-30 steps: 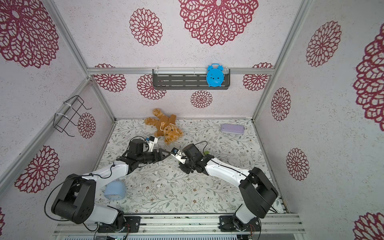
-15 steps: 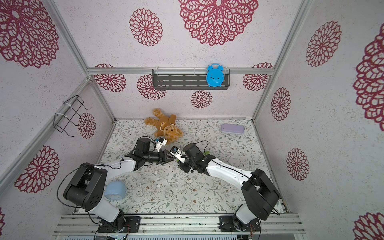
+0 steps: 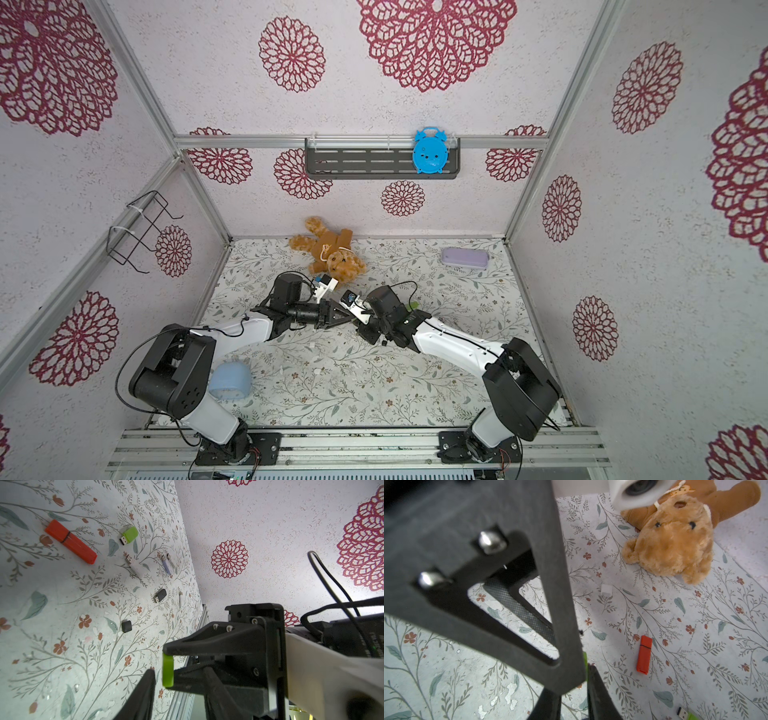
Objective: Close the usb drive cover
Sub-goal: Pick up the cover from the center of the board.
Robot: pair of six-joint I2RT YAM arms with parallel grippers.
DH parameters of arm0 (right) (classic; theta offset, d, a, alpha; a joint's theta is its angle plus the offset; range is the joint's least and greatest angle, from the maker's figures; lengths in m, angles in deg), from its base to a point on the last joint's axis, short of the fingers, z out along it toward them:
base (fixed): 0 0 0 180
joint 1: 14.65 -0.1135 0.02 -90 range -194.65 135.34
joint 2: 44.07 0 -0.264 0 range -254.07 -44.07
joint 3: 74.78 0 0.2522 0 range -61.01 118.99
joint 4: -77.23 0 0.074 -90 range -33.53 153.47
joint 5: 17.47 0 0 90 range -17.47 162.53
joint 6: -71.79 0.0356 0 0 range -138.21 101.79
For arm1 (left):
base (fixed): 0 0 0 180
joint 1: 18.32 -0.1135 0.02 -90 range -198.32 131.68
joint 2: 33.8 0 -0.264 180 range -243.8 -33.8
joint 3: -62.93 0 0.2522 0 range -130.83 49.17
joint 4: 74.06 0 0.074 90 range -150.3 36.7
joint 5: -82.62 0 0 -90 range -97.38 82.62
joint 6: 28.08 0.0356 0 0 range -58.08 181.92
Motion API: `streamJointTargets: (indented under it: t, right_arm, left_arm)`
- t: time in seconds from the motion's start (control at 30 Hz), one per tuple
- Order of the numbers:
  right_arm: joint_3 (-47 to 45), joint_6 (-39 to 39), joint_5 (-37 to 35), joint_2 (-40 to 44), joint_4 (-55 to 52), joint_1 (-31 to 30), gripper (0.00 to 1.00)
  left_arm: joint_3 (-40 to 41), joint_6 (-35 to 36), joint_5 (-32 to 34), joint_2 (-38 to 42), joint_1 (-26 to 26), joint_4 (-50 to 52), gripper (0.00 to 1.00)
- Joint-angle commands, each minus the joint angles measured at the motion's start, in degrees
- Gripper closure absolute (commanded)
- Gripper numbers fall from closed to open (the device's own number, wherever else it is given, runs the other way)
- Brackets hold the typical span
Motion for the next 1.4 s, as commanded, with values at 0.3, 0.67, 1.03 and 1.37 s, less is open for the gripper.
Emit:
streamJointTargets:
  t: [0.3,0.67,1.03,1.37]
  right_arm:
    - [-0.3,2.3,-0.9,2.9,4.0,0.2,0.78]
    - [-1.5,3.9,-1.0,3.6,7.0,0.3,0.78]
    - [-2.0,5.1,-0.3,4.2,9.1,0.3,0.78]
    - [-2.2,5.9,-0.2,4.1,10.2,0.2,0.78]
  left_arm:
    - [-2.9,4.7,-1.1,-0.9,0.8,6.1,0.63]
    - [-3.5,5.1,-0.9,-1.4,0.9,7.0,0.7]
    - [-4.1,6.2,-0.6,-1.9,1.1,8.7,0.75]
    - [-5.2,8.1,-0.6,-2.1,1.1,11.5,0.85]
